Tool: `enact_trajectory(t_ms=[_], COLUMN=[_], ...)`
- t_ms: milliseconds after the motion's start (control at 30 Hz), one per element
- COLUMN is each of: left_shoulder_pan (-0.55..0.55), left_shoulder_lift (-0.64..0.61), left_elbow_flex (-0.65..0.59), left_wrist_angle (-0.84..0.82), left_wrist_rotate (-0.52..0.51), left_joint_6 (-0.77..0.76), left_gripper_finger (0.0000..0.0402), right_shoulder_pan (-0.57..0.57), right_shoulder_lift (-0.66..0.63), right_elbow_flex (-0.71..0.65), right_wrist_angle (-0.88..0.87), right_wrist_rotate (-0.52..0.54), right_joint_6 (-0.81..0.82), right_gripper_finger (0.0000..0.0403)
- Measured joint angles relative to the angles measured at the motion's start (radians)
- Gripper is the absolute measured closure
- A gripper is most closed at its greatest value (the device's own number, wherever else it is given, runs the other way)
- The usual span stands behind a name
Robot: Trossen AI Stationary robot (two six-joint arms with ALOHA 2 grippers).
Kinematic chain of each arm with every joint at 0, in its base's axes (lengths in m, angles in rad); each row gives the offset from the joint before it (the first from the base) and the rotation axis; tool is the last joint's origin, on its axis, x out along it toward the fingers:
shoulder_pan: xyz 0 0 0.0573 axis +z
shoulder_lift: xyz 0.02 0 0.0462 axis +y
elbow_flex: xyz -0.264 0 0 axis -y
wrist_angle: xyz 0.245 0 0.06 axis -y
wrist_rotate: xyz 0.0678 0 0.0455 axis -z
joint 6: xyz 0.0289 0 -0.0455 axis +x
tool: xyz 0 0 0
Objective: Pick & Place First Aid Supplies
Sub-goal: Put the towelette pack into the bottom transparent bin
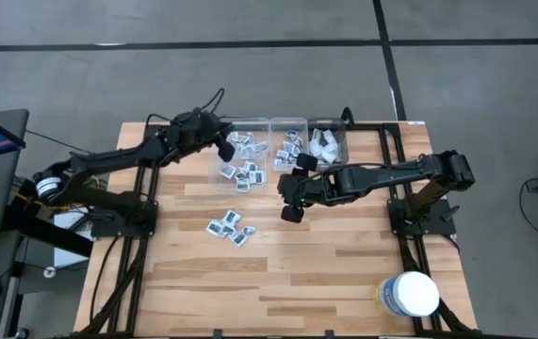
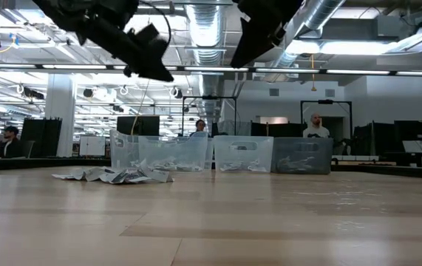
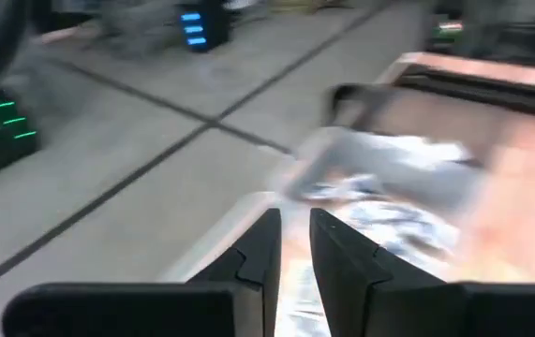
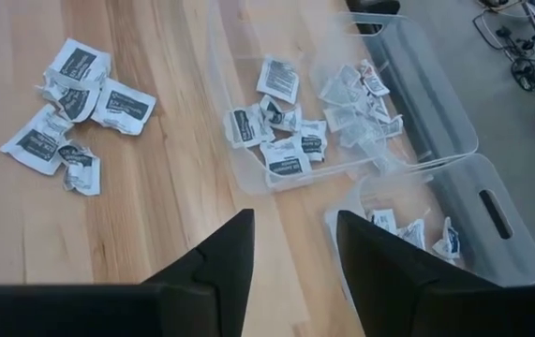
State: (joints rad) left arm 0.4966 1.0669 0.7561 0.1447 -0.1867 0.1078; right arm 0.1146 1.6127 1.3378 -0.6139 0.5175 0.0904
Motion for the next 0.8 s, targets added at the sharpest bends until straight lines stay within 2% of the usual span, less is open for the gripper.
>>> enact_trajectory(t_ms=[267,367,567,800], left_shoulder_pan=[-0.136,-0.187,-0.281,-0.371], left_shoulder_lift=[-0.108,-0.124,-0.132,-0.132], left_elbow_flex=[0.000,0.000,0.000,0.000], left_wrist_angle=[-0.157,-0.236,-0.384,-0.414], left_wrist_rotate=[0.320,0.396,0.408,0.408], left_joint_6=[0.000,0.000,-0.044,-0.174], left_gripper_finger=[0.0346,0.0351,0.0360,0.0362], right_shoulder_pan=[-0.003,-0.008,-0.042,-0.072], right_shoulder_lift=[0.041,0.087,0.147,0.229], right_elbow_flex=[-0.001,0.000,0.000,0.002], right_wrist_angle=[0.063,0.131,0.228,0.359], right_wrist_rotate=[-0.001,-0.030,-0.162,-0.360], right_joint_6=[-0.003,-0.003,-0.022,-0.061], right_gripper_finger=[0.0257,0.0261,0.0269,0.0278])
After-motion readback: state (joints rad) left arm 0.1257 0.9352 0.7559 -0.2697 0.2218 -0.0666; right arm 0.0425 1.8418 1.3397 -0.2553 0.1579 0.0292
